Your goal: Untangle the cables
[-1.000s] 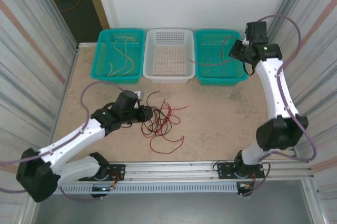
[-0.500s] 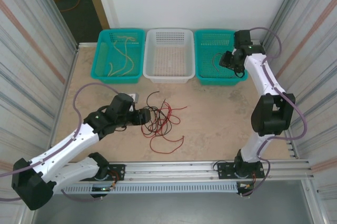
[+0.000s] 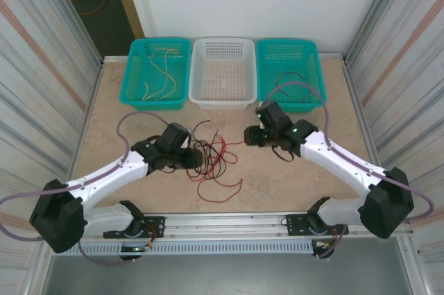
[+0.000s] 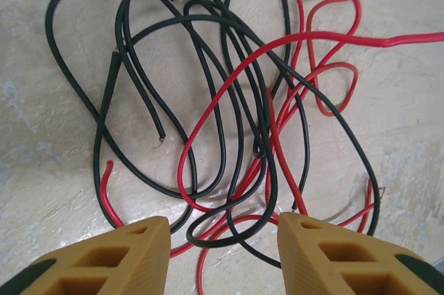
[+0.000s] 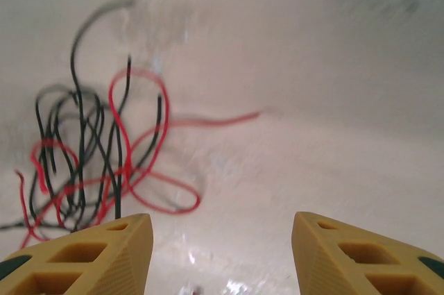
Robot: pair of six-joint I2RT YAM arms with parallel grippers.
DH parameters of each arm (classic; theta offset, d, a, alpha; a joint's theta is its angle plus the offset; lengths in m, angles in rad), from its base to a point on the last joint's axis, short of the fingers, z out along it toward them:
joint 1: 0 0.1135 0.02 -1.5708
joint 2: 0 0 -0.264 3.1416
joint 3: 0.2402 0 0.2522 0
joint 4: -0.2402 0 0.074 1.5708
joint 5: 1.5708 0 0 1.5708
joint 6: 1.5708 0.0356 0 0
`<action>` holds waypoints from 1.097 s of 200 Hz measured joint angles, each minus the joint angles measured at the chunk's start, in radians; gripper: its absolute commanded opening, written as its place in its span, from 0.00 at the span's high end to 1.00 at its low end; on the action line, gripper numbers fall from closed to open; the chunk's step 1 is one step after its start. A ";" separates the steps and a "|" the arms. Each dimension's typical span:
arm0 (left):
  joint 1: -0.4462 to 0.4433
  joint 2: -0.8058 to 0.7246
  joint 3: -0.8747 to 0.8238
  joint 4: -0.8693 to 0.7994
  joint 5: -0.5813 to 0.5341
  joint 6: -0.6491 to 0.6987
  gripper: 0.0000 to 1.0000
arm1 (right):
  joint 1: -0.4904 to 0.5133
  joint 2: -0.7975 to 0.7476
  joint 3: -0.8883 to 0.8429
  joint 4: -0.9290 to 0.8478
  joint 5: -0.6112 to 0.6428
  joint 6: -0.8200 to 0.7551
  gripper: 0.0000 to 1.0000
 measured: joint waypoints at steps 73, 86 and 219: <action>-0.019 0.014 -0.038 0.019 0.022 -0.015 0.56 | 0.210 0.165 0.002 0.060 0.014 0.102 0.45; -0.019 0.010 -0.041 0.020 0.025 -0.015 0.57 | 0.234 0.193 0.026 0.064 0.022 0.105 0.45; -0.019 0.051 -0.046 0.098 0.025 -0.006 0.72 | 0.350 0.265 0.121 0.078 0.050 0.199 0.49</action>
